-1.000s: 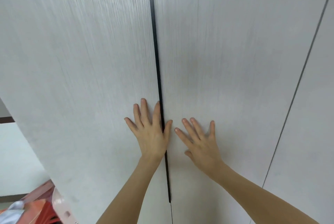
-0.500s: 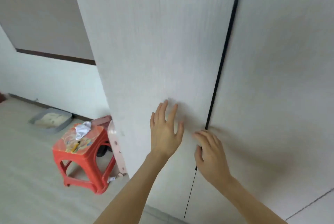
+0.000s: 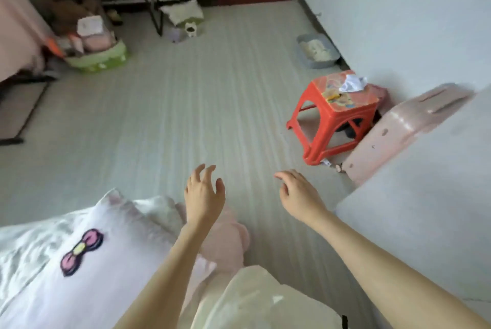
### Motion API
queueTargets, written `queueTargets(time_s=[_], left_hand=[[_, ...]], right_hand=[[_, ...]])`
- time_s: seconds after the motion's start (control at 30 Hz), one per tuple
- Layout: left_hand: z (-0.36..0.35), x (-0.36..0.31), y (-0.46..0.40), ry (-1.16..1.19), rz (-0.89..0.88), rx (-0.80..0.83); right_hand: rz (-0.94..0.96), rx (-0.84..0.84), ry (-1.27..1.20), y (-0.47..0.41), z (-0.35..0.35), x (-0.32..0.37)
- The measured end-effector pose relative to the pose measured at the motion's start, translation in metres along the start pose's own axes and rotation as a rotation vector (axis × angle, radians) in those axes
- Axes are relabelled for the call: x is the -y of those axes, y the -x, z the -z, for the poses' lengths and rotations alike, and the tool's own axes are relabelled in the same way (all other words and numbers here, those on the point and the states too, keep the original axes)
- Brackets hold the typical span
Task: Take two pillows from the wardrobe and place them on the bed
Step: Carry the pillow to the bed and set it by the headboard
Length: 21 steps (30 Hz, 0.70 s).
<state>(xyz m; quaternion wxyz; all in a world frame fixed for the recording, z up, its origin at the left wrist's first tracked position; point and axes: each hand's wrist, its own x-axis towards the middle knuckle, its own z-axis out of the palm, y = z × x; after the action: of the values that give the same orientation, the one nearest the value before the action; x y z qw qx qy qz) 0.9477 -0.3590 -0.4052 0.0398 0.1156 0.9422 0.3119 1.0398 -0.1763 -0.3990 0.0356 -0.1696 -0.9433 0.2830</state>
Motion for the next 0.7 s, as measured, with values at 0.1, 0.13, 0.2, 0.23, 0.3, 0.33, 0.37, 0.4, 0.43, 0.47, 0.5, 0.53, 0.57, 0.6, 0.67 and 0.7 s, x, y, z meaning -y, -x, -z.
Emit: queueTargets(time_s=[0.1,0.13,0.2,0.23,0.3,0.33,0.37,0.4,0.43,0.47,0.5,0.53,0.57,0.6,0.67,0.7], left_hand=[[0.036,0.1,0.022,-0.008,0.284,-0.121],[0.05,0.132,0.037,-0.015,0.38,-0.171],[0.07,0.173,0.062,-0.019,0.528,-0.244],[0.081,0.193,0.075,-0.019,0.609,-0.279],[0.106,0.242,0.1,-0.048,0.748,-0.34],[0.117,0.266,0.11,-0.078,0.79,-0.34],[0.126,0.289,0.118,-0.114,0.814,-0.319],[0.137,0.313,0.124,-0.157,0.833,-0.287],[0.146,0.335,0.128,-0.21,0.85,-0.244],[0.155,0.364,0.131,-0.248,0.881,-0.209],[0.162,0.381,0.13,-0.285,0.871,-0.182],[0.167,0.407,0.128,-0.308,0.863,-0.176],[0.171,0.428,0.125,-0.329,0.855,-0.162],[0.173,0.446,0.121,-0.353,0.848,-0.12],[0.169,0.483,0.115,-0.38,0.879,0.035],[0.166,0.494,0.113,-0.391,0.902,0.129]], right_hand=[[0.139,0.245,0.01,-0.023,-0.069,0.058],[0.197,0.337,0.024,-0.03,-0.093,0.079],[0.29,0.449,0.053,-0.036,-0.129,0.112],[0.352,0.5,0.066,-0.038,-0.148,0.131],[0.469,0.632,0.111,-0.037,-0.192,0.176],[0.513,0.692,0.133,-0.036,-0.213,0.197],[0.562,0.741,0.153,-0.034,-0.23,0.217],[0.627,0.763,0.171,-0.032,-0.249,0.238],[0.702,0.772,0.194,-0.03,-0.268,0.256],[0.789,0.773,0.215,-0.03,-0.294,0.279],[0.842,0.765,0.237,-0.031,-0.309,0.295],[0.901,0.761,0.267,-0.034,-0.334,0.317],[0.941,0.775,0.298,-0.036,-0.357,0.334],[0.966,0.809,0.344,-0.04,-0.377,0.348],[0.995,0.912,0.456,-0.044,-0.417,0.368],[0.984,0.958,0.504,-0.047,-0.428,0.372]])
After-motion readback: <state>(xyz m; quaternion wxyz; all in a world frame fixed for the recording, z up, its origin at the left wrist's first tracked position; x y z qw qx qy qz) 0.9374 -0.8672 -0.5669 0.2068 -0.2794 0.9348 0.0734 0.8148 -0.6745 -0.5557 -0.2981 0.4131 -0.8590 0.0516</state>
